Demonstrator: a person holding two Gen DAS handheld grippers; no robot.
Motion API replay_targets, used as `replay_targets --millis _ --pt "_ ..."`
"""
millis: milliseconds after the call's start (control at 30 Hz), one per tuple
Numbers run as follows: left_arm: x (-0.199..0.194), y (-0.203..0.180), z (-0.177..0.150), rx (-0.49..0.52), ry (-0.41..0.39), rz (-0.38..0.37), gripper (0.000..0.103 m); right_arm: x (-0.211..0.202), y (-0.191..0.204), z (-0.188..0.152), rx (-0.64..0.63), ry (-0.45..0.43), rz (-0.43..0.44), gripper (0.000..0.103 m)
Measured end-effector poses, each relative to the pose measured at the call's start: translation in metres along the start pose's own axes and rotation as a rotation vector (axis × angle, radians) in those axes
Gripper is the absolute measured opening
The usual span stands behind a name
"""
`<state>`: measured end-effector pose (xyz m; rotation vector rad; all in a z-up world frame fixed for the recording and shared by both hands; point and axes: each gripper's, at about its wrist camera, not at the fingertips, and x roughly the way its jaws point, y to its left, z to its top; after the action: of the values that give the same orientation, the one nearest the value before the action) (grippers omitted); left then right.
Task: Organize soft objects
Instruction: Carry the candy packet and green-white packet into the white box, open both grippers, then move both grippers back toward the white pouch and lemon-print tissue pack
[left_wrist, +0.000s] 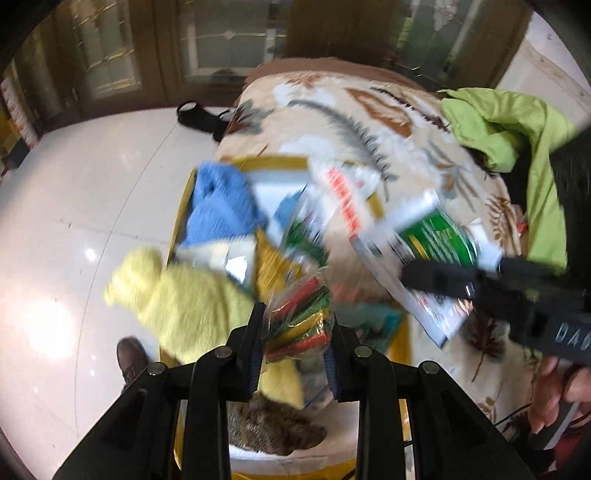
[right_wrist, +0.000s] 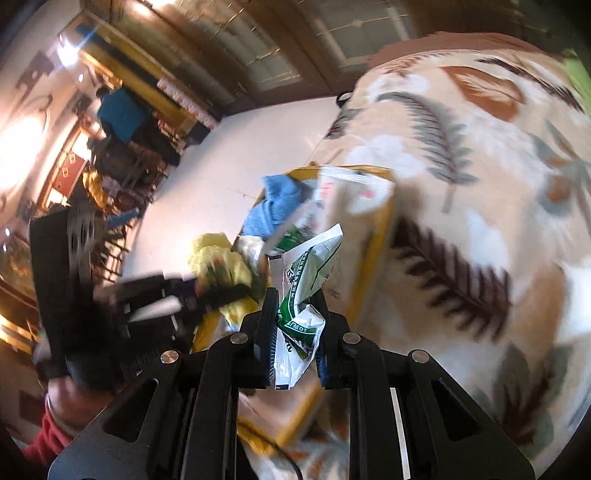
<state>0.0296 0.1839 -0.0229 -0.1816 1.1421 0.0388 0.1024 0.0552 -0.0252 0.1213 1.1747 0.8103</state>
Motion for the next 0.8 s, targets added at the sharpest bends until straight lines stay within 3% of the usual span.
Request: replay_targets --millis 300,333,400,433,500,800 --pt "0.026 0.014 -0.025 -0.074 0.015 0.007 0.029 0.06 0.037 0.009 -0.141 0.104 -0.108 0.017" --pt "0.026 0.015 -0.026 -0.089 0.009 0.001 0.033 0.065 0.038 0.008 -0.143 0.124 -0.111 0.018" --pt "0.025 0.019 -0.029 -0.114 0.009 -0.015 0.05 0.07 0.037 0.009 -0.131 0.142 -0.131 0.025" --pt "0.024 0.021 -0.029 -0.128 0.008 -0.019 0.064 0.069 0.037 0.009 -0.125 0.141 -0.138 0.035" --pt "0.02 0.023 -0.031 -0.15 -0.011 -0.02 0.067 0.061 0.036 0.008 -0.114 0.116 -0.123 0.044" --pt "-0.011 0.005 -0.025 -0.124 -0.118 0.04 0.068 0.005 0.023 -0.004 -0.037 0.026 -0.07 0.044"
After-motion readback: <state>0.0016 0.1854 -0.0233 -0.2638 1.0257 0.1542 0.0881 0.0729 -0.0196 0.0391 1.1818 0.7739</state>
